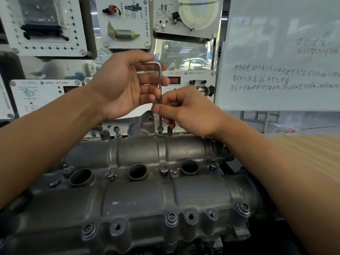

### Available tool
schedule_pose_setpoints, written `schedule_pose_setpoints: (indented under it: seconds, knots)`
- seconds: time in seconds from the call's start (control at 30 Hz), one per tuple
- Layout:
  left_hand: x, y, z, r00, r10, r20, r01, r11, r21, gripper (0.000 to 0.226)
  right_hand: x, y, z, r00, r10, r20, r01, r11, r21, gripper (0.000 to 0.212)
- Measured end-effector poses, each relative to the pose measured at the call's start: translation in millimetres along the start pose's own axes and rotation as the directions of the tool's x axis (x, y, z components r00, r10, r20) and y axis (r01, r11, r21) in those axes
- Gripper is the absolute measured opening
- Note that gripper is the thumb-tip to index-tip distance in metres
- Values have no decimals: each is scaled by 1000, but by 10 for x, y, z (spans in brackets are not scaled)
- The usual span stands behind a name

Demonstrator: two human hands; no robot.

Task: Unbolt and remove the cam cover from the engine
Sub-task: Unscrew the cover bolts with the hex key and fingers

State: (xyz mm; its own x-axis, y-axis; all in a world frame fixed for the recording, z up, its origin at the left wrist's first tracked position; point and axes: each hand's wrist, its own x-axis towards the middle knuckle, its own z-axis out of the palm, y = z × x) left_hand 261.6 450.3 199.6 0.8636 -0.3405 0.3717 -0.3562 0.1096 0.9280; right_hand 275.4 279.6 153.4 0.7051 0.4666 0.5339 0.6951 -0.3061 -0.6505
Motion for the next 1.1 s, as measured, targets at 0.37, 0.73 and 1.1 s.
schedule_pose_setpoints:
  seconds: [0.37,0.73,1.1]
  knots:
    - [-4,-36,26,997,58,58,-61,997,49,32,-9,-30,-4,992,-79,-102,79,997,-2,40]
    - [22,-22,132,934,223,-279,-149,953,265,21,3,-16,2,994,-106,-9,105,992,-72,28]
    - [13,2,17,980,56,-191,-31,991,130,27,-1,-16,-2,995,-100,9,100,993,-66,26]
